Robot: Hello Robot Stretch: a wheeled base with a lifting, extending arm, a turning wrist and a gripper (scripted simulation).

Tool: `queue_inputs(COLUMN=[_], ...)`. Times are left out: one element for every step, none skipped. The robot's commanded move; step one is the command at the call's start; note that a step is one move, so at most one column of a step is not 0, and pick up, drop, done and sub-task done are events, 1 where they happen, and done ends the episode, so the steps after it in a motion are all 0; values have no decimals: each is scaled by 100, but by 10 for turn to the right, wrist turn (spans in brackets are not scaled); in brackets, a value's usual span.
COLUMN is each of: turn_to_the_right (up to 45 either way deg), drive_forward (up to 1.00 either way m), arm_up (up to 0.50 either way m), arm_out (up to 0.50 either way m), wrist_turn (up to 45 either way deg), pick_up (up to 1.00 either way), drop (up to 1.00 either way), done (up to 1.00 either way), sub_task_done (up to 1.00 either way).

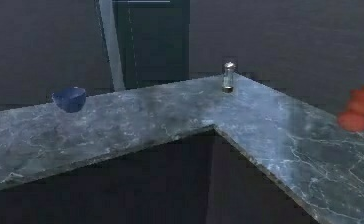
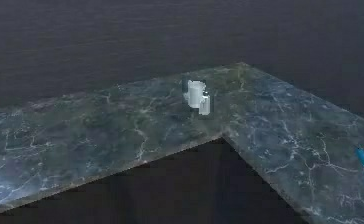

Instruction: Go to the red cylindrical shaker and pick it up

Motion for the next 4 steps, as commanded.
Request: queue_inputs(turn_to_the_right=[450,180,0,-450], drive_forward=[0,0,25,0], arm_up=[0,0,0,0], arm_out=[0,0,0,0], wrist_turn=[0,0,0,0], pick_up=[0,0,0,0], drop=[0,0,0,0], done=[0,0,0,0], sub_task_done=[0,0,0,0])
